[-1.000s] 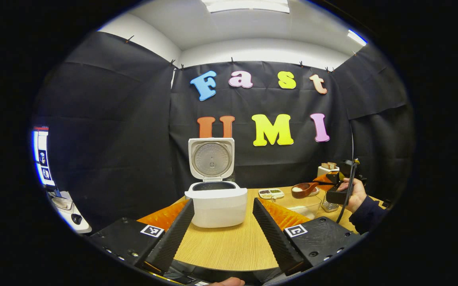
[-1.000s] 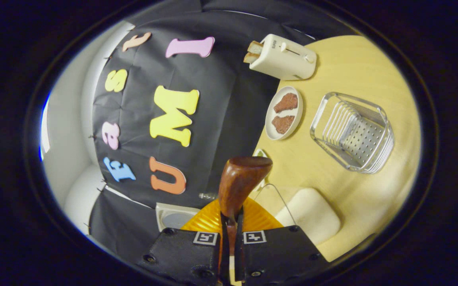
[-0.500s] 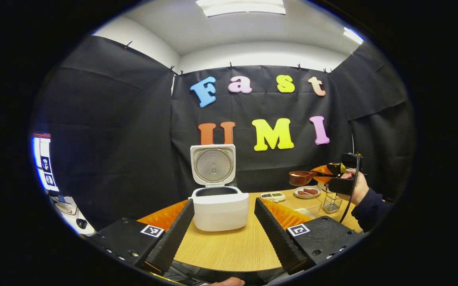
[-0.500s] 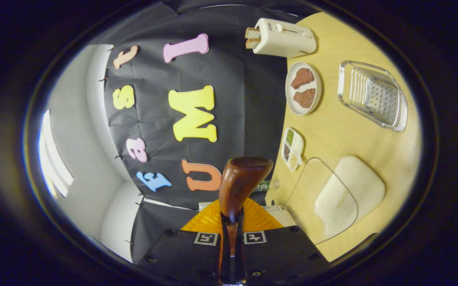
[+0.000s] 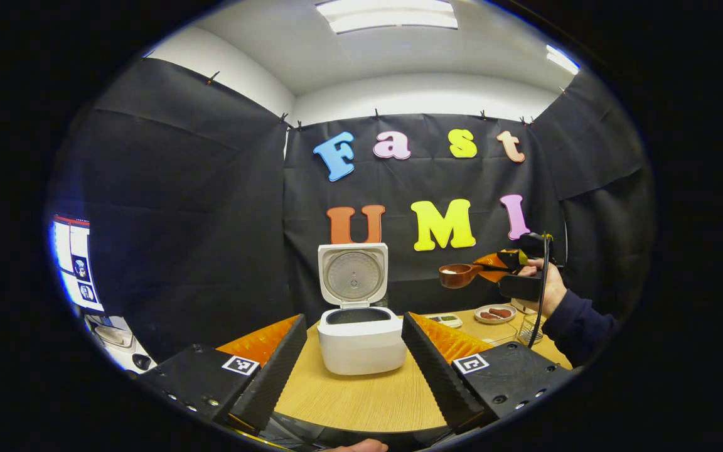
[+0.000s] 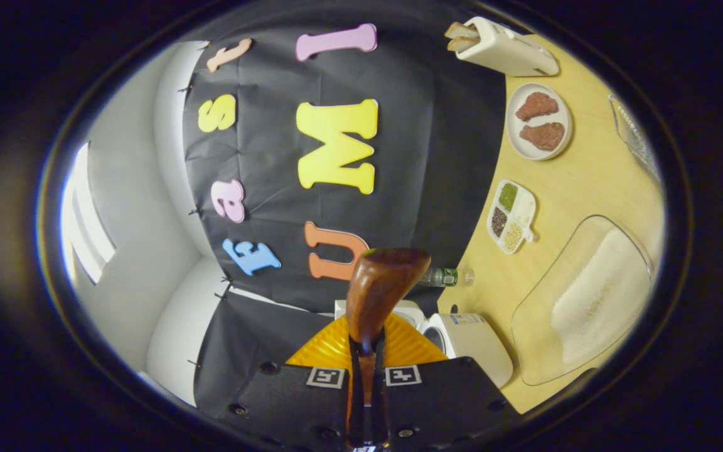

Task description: Close the left gripper, press the button to open the rice cooker; take a wooden spoon from the chopstick holder with the right hand, scoop a spoonful of rice and pour it into the rice cooker, then put the wooden spoon back into the chopstick holder.

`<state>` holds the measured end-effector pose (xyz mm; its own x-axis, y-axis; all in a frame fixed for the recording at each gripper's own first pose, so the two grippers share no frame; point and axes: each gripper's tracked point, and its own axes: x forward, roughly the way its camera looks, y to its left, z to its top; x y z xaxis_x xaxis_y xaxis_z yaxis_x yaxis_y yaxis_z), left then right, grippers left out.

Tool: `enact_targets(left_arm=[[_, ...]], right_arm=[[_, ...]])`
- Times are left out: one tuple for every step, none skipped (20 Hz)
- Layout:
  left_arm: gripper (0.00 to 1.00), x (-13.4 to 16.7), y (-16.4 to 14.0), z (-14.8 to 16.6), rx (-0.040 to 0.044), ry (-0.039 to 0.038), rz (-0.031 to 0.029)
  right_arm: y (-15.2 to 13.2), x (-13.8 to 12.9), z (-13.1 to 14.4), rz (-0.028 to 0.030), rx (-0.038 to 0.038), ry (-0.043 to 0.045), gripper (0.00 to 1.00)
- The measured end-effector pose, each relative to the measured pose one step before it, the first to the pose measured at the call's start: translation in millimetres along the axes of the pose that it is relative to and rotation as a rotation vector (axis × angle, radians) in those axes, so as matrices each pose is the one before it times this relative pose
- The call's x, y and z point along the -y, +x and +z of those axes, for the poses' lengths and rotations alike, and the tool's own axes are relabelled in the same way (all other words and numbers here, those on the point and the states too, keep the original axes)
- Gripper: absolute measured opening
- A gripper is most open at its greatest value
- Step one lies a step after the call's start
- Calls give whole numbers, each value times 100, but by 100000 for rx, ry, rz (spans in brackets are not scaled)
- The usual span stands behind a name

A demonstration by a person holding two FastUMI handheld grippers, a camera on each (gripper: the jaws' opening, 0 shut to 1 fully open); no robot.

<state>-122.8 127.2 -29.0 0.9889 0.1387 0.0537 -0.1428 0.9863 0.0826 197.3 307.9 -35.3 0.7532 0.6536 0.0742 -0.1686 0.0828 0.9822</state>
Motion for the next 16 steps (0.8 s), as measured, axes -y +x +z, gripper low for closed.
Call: enact_targets(left_arm=[[97, -477, 87, -296, -1020, -171, 733], [97, -586, 114, -199, -526, -366, 1117], [97, -635, -17, -88, -347, -493, 1132], [97, -544, -104, -192, -493, -797, 851], [97, -423, 65, -368, -915, -772, 573], [97, -439, 4, -307, -623, -730, 698], [97, -338, -14, -185, -454, -137, 611], [97, -318, 163, -219, -311, 74, 804], [97, -433, -65, -160, -471, 223, 793], [97, -427, 6, -200, -143, 344, 631], [97, -407, 9, -178, -289, 330, 614], [97, -394, 220, -317, -280, 267, 578], [97, -239, -4, -70, -227, 145, 471], [97, -354, 123, -104, -371, 46, 384], [97, -260, 74, -238, -165, 27, 308], [97, -355, 98, -243, -301, 4, 351]], right_arm=[[1112, -554, -755, 186, -1237, -1069, 10], [1193, -552, -833, 77, -1539, -1597, 10], [1188, -234, -896, -754, -1603, -2039, 10], [1238, -203, -896, -1038, -1277, -2592, 10], [1247, -161, -750, -805, -909, -2842, 10], [1342, -590, -1211, -975, -895, -2975, 7], [1306, -11, -752, -1266, -975, -2761, 10], [1360, -40, -694, -1542, -804, -2488, 10], [1380, 78, -872, -1473, -1120, -2995, 10], [1039, 38, -632, -1362, -797, -3035, 10], [1064, 227, -720, -1630, -697, -3338, 10], [1183, 196, -522, -2016, -228, -3927, 10], [973, 216, -417, -1791, -260, -4085, 10], [755, 41, -405, -1618, 237, -4070, 10], [997, 155, -358, -2227, 77, -5918, 10], [654, -16, -214, -1686, 119, -4970, 10]])
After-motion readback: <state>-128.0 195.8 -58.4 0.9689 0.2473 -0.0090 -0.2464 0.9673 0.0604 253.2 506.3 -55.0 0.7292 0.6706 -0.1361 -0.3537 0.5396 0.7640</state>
